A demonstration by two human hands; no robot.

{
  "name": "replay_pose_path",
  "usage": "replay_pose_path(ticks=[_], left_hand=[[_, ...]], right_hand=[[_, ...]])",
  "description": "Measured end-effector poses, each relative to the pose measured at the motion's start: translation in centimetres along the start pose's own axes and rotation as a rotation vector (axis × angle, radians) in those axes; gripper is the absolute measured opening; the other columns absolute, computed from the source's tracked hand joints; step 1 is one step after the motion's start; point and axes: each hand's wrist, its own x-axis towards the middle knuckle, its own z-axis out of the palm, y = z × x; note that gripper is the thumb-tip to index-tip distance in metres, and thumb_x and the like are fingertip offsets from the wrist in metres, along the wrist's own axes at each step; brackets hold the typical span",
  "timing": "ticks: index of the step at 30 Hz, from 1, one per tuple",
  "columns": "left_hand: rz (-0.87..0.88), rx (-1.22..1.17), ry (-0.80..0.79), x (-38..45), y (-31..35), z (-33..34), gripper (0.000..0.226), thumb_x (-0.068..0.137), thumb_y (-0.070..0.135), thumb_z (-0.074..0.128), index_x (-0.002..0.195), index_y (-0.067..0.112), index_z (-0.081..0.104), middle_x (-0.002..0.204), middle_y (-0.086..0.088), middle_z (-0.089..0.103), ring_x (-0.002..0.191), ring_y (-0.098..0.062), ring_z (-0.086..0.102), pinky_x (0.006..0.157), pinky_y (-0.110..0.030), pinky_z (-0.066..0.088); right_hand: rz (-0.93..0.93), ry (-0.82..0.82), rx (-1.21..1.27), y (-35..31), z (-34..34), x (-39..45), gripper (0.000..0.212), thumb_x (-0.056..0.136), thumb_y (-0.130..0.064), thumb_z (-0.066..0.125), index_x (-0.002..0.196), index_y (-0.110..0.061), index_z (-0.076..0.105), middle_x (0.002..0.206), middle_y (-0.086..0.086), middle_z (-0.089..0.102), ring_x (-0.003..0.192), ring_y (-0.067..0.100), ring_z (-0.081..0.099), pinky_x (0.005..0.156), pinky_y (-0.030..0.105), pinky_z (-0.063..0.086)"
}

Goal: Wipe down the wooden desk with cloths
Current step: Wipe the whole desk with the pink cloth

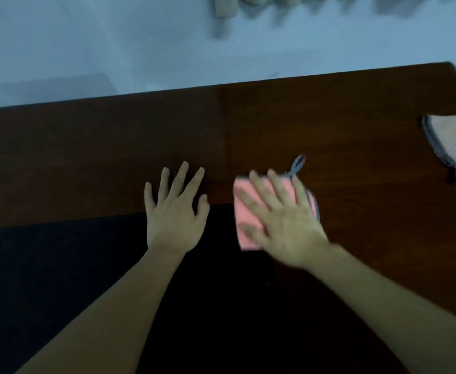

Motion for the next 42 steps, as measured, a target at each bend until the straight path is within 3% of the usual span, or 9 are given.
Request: replay_pose_path(ticks=[4,7,11,17,22,26,29,37,42], left_hand=[[0.019,0.005,0.010,0.0,-0.1,0.0,0.058,0.104,0.050,0.025,0.160,0.043,0.011,0.170,0.011,-0.001,0.157,-0.022,-0.009,0.125,-0.054,-0.006],[0.030,0.010,-0.003,0.0,-0.1,0.0,0.058,0.105,0.050,0.025,0.161,0.043,0.010,0.170,0.010,-0.002,0.156,-0.023,-0.010,0.125,-0.056,-0.005],[0.033,0.003,-0.008,0.1,-0.3,0.2,0.058,0.104,0.049,0.023,0.160,0.043,0.008,0.170,0.010,-0.003,0.156,-0.024,-0.012,0.124,-0.056,-0.007],[0.039,0.012,-0.034,0.2,-0.3,-0.1,0.057,0.105,0.050,0.022,0.160,0.044,0.006,0.170,0.010,-0.004,0.156,-0.026,-0.013,0.124,-0.058,-0.007],[0.036,0.012,-0.042,0.1,0.0,-0.3,0.058,0.105,0.049,0.020,0.160,0.043,0.004,0.170,0.009,-0.006,0.156,-0.026,-0.014,0.124,-0.058,-0.006],[0.040,0.037,-0.027,0.1,0.0,0.0,0.058,0.105,0.049,0.020,0.160,0.041,0.003,0.170,0.008,-0.006,0.156,-0.027,-0.013,0.124,-0.058,-0.005],[0.038,0.045,-0.028,0.2,-0.1,-0.1,0.058,0.105,0.050,0.019,0.160,0.042,0.003,0.170,0.008,-0.006,0.156,-0.027,-0.013,0.124,-0.059,-0.005],[0.025,0.038,-0.047,0.2,0.1,-0.2,0.058,0.105,0.051,0.021,0.160,0.044,0.001,0.170,0.010,-0.009,0.156,-0.025,-0.014,0.124,-0.057,-0.006],[0.022,0.039,-0.055,0.1,0.2,-0.4,0.058,0.105,0.051,0.021,0.160,0.044,0.003,0.170,0.011,-0.008,0.156,-0.024,-0.013,0.124,-0.056,-0.005]], right_hand=[[-0.106,-0.057,-0.012,-1.1,1.9,-5.0,0.071,0.101,-0.072,0.018,0.162,-0.039,0.002,0.170,0.000,0.001,0.156,0.033,0.001,0.119,0.062,0.004],[-0.108,-0.052,-0.030,0.2,1.7,-3.6,0.072,0.098,-0.075,0.016,0.159,-0.045,-0.009,0.169,-0.006,-0.014,0.155,0.028,-0.013,0.121,0.058,-0.008],[0.130,0.019,-0.012,3.0,-0.4,1.9,0.071,0.090,-0.076,-0.002,0.153,-0.051,-0.021,0.164,-0.012,-0.027,0.153,0.022,-0.023,0.122,0.053,-0.014],[0.376,0.040,0.039,3.3,-1.7,7.1,0.068,0.098,-0.071,0.006,0.158,-0.045,-0.012,0.168,-0.007,-0.019,0.155,0.025,-0.017,0.122,0.058,-0.008],[0.225,0.020,0.014,-1.8,0.0,0.7,0.067,0.094,-0.068,-0.005,0.154,-0.044,-0.025,0.165,-0.005,-0.027,0.154,0.028,-0.022,0.122,0.056,-0.013],[0.021,0.002,-0.001,-3.5,2.1,-4.1,0.067,0.103,-0.069,0.013,0.161,-0.040,-0.003,0.170,-0.003,-0.007,0.156,0.030,-0.008,0.121,0.058,-0.005],[-0.051,0.009,-0.019,-1.9,1.6,-3.2,0.067,0.100,-0.073,0.012,0.158,-0.047,-0.010,0.168,-0.008,-0.016,0.154,0.024,-0.018,0.121,0.054,-0.013],[0.258,0.035,0.011,4.7,-2.0,7.2,0.068,0.097,-0.072,0.008,0.157,-0.048,-0.013,0.168,-0.010,-0.018,0.155,0.023,-0.018,0.123,0.057,-0.010],[0.188,0.013,0.017,1.9,-1.3,4.0,0.066,0.100,-0.068,0.007,0.156,-0.045,-0.019,0.167,-0.007,-0.022,0.153,0.025,-0.023,0.122,0.058,-0.012]])
